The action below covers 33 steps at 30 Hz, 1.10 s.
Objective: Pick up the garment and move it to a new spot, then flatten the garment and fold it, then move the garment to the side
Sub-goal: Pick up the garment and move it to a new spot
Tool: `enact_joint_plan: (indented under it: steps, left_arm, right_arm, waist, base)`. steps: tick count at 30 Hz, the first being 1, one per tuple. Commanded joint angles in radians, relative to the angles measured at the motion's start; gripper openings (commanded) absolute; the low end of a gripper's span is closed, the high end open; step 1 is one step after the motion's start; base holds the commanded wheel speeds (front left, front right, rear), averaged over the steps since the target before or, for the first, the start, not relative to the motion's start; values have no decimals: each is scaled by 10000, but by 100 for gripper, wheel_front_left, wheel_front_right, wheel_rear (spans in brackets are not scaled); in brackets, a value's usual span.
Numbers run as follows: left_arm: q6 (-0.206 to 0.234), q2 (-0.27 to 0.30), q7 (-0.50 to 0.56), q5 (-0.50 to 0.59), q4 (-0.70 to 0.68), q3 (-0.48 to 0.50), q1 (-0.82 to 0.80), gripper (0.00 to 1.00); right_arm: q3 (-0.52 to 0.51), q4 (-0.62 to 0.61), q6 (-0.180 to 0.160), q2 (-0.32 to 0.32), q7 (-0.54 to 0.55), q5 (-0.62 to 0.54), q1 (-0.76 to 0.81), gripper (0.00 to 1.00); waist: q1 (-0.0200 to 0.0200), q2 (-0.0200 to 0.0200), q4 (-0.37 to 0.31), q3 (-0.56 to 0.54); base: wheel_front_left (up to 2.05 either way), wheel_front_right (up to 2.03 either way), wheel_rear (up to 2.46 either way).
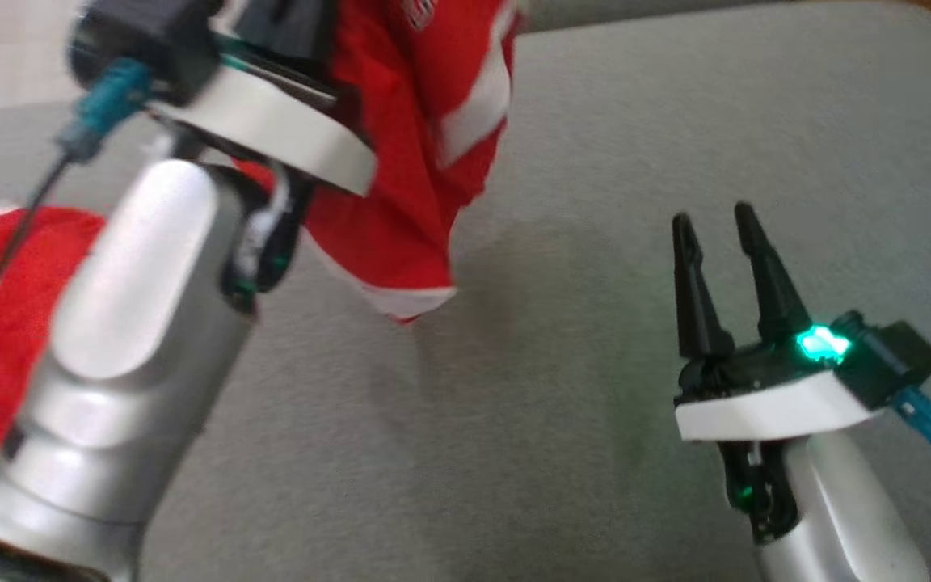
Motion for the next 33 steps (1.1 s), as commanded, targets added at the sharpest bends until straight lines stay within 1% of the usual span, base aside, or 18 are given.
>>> enact_joint_plan:
  steps: [1, 3, 4, 5, 7, 9, 13, 17, 22, 24, 25, 29, 33]
  left_arm:
    - [44, 81, -42, 140, -140, 240, -654, 0]
    - [6, -148, -177, 286, 231, -6, -757, 0]
    - [9, -307, -301, 292, 445, -59, -803, 78]
    - [-41, -415, -440, 339, 674, -142, -865, 100]
    - [-197, -531, -685, 448, 1164, -316, -975, 100]
    - [-222, -536, -1019, 578, 1609, -331, -1083, 100]
    - [-209, -273, -1718, 535, 2139, -16, -958, 100]
    - [-154, 258, -2321, 340, 2212, 413, -300, 100]
    - [-20, 859, -2777, 267, 1886, 575, 1262, 100]
    - [151, 922, -2897, 161, 1736, 635, 2069, 100]
    - [151, 922, -2897, 161, 1736, 635, 2069, 100]
    - [492, 915, -3098, 108, 1503, 664, 3687, 100]
    - [877, 763, -3198, 219, 1293, 795, 5228, 100]
  right_arm:
    - [243, -423, -7, -26, -107, 124, -420, 100]
    - [225, -504, -7, -26, -107, 257, -501, 100]
    - [229, -533, -7, -26, -107, 310, -539, 100]
    - [238, -549, -7, -26, -107, 355, -578, 100]
    - [251, -574, -7, -26, -107, 422, -634, 100]
    - [227, -602, -7, -26, -107, 451, -654, 100]
    - [-24, -607, -7, -26, -107, 387, -593, 100]
    - [-354, -587, -7, -26, -107, 136, -394, 100]
    - [-702, -423, -7, -26, -107, -274, -96, 100]
    - [-798, -333, -7, -26, -107, -454, 32, 100]
    - [-798, -333, -7, -26, -107, -454, 32, 100]
    - [-870, -125, -7, -26, -107, -773, 340, 100]
    - [-792, 89, -7, -26, -107, -981, 585, 100]
  waist:
    - [-1, -1, -859, 556]
    - [-1, -1, -1188, 764]
    - [-1, -1, -1329, 872]
    - [-1, -1, -1452, 960]
    - [-1, -1, -1616, 1072]
    - [-1, -1, -1664, 1122]
    - [-1, -1, -1436, 1016]
    - [-1, -1, -771, 702]
    - [-1, -1, 265, 138]
    - [-1, -1, 681, -91]
    - [-1, -1, 681, -91]
    - [-1, -1, 1388, -479]
    - [-1, -1, 1752, -703]
  base:
    - [0, 0, 0]
    - [0, 0, 0]
    - [0, 0, 0]
    - [0, 0, 0]
    - [0, 0, 0]
    - [0, 0, 0]
    - [0, 0, 0]
    - [0, 0, 0]
    - [0, 0, 0]
    - [0, 0, 0]
    - [0, 0, 0]
    - [0, 0, 0]
    - [0, 0, 0]
